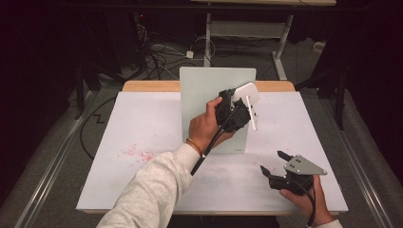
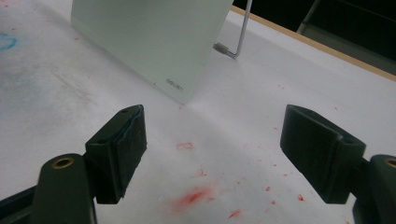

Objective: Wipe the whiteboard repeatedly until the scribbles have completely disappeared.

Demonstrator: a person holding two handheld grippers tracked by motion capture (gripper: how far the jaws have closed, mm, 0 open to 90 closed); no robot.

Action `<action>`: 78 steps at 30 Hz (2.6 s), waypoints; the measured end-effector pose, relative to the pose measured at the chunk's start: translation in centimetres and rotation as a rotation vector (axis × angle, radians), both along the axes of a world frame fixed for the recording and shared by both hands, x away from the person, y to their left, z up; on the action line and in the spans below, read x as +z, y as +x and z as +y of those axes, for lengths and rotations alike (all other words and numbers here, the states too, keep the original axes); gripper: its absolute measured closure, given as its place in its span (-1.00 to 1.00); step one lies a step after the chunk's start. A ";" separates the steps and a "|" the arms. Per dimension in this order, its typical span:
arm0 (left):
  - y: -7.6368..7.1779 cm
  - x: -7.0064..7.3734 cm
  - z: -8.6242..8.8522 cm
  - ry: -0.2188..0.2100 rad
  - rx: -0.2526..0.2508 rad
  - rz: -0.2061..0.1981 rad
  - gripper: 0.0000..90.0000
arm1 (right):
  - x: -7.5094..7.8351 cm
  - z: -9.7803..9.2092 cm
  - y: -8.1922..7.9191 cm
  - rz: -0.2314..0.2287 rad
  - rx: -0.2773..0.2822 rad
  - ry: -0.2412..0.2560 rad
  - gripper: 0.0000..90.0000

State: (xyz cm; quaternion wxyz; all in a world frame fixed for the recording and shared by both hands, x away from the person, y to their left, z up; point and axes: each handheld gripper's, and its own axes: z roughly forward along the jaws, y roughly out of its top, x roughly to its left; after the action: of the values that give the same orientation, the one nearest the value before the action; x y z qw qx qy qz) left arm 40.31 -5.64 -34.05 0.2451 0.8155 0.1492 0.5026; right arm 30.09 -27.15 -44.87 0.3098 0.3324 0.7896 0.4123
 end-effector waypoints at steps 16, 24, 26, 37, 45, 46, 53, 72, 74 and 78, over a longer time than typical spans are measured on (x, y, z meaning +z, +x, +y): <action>-2.7 -7.2 -0.1 0.136 -0.039 -0.009 -0.36 | 0.0 0.4 -0.1 -0.002 0.014 -0.011 -0.48; -4.2 -11.2 3.2 0.218 -0.062 0.019 -0.36 | -0.1 0.6 -0.2 0.000 0.019 -0.017 -0.48; -4.7 -12.6 5.1 0.246 -0.072 0.018 -0.36 | -0.1 0.7 -0.2 -0.001 0.022 -0.025 -0.48; -5.5 -14.9 10.5 0.334 -0.046 0.036 -0.36 | -0.3 1.0 -0.3 0.002 0.028 -0.036 -0.48; -5.5 -14.9 14.6 0.325 0.002 0.059 -0.36 | -0.3 1.0 -0.2 0.002 0.030 -0.044 -0.48; -5.4 -14.9 15.4 0.313 0.016 0.065 -0.36 | -0.3 1.0 -0.2 0.006 0.029 -0.042 -0.48; -5.2 -14.8 17.5 0.297 0.062 0.076 -0.36 | -0.3 1.1 -0.3 0.004 0.033 -0.039 -0.48; -5.8 -12.4 19.8 0.081 0.074 0.165 -0.36 | -0.2 1.1 -0.3 0.001 0.035 -0.035 -0.48; -5.8 -11.9 20.0 0.041 0.072 0.182 -0.35 | -0.2 1.1 -0.3 -0.002 0.037 -0.036 -0.48; -5.9 -11.5 20.2 0.013 0.068 0.198 -0.35 | -0.1 1.1 -0.4 -0.005 0.039 -0.032 -0.48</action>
State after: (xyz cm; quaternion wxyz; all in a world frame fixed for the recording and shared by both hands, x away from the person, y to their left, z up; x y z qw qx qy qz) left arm 34.43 14.55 -45.60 0.2066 0.8572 0.1972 0.4286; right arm 29.73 -26.09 -44.96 0.3087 0.3109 0.8017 0.4066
